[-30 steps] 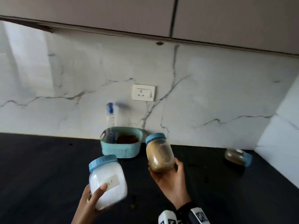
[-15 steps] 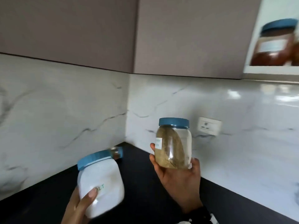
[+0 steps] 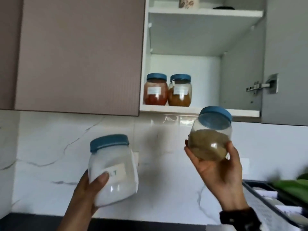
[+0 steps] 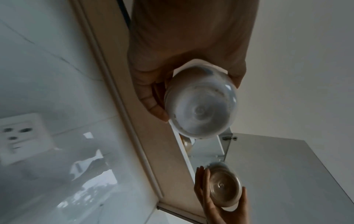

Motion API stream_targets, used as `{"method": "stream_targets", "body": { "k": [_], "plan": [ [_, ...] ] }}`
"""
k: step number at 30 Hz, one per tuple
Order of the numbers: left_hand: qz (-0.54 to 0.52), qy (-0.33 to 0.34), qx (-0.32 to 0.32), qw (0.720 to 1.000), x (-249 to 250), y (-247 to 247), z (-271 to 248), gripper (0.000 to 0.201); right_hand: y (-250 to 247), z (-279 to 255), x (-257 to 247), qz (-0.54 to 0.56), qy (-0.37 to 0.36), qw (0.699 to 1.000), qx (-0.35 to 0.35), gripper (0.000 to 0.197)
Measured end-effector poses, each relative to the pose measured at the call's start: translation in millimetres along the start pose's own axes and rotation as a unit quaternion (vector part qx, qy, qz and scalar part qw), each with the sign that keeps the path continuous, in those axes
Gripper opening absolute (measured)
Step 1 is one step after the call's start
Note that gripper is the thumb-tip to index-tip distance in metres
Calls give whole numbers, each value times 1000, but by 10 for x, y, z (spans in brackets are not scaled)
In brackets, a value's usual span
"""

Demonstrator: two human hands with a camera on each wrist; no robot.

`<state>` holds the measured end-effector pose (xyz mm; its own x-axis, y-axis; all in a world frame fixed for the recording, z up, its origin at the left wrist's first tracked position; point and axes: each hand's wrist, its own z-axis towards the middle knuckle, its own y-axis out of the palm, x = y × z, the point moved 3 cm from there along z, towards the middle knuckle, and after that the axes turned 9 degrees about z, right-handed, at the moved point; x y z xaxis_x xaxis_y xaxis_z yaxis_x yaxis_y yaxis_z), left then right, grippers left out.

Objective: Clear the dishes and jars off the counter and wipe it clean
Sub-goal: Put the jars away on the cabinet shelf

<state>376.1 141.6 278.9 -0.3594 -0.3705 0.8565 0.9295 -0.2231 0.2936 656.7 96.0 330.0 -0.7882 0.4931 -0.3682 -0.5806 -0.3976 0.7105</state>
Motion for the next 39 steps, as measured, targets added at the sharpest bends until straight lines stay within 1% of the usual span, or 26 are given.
{"method": "stream_targets", "body": {
  "k": [1,2,3,4,6,7,8,10,11,12,14,16,17,19,23,24,25,27,28,29,30,32,34,35,37,39],
  "plan": [
    [13,8,-21,1000,99,97,78,115,43,101,-133,-34,-21,999,12,98],
    [23,27,-47,998,201,201,173,114,99,214,-280,-76,-56,996,3,101],
    [28,45,-54,997,297,333,268,113,142,342,-422,-133,-88,987,1,101],
    [38,63,-59,996,355,404,332,113,194,438,-512,-190,-118,975,2,101],
    [40,92,-71,992,451,571,469,112,258,654,-678,-292,-206,934,25,95],
    [37,98,-79,991,496,654,507,110,289,772,-747,-345,-259,901,42,91],
    [38,105,-78,991,514,707,551,108,312,881,-799,-403,-313,858,60,91],
    [40,108,-81,990,505,799,640,106,322,1135,-877,-515,-387,760,90,97],
    [39,111,-86,989,496,840,671,107,298,1264,-895,-566,-402,712,108,98],
    [37,111,-92,989,486,888,701,109,276,1375,-894,-609,-401,672,127,96],
    [40,109,-96,989,476,965,737,114,224,1547,-861,-677,-386,606,161,87],
    [43,112,-98,988,469,1031,767,120,183,1671,-816,-717,-378,553,193,81],
    [44,116,-96,988,459,1052,785,119,163,1720,-796,-729,-377,535,201,79],
    [47,122,-94,987,443,1075,805,115,134,1772,-749,-742,-378,513,211,75],
    [55,128,-88,986,386,1082,865,111,101,1807,-638,-775,-388,458,196,75],
    [57,127,-87,986,379,1081,876,112,90,1803,-625,-774,-397,457,183,73],
    [59,126,-85,987,372,1075,885,113,78,1795,-626,-767,-406,468,167,71],
    [65,126,-85,986,358,1055,904,116,47,1767,-687,-733,-414,519,150,69],
    [69,125,-85,986,354,1048,912,115,32,1755,-744,-717,-408,544,155,72],
    [73,124,-85,986,349,1037,919,115,29,1752,-802,-710,-392,561,164,77],
    [76,122,-84,986,344,1024,929,114,41,1758,-854,-717,-366,568,173,83],
    [76,120,-80,987,336,1007,945,115,96,1785,-926,-741,-288,582,171,90],
    [74,118,-77,987,322,1006,947,114,134,1797,-957,-740,-224,614,158,91],
    [72,117,-76,988,313,1009,938,114,147,1784,-970,-729,-216,631,156,90],
    [69,117,-72,988,295,1012,918,112,149,1755,-981,-701,-243,650,162,88],
    [72,117,-68,988,281,1010,901,112,136,1730,-946,-690,-283,644,170,87]
  ]
}}
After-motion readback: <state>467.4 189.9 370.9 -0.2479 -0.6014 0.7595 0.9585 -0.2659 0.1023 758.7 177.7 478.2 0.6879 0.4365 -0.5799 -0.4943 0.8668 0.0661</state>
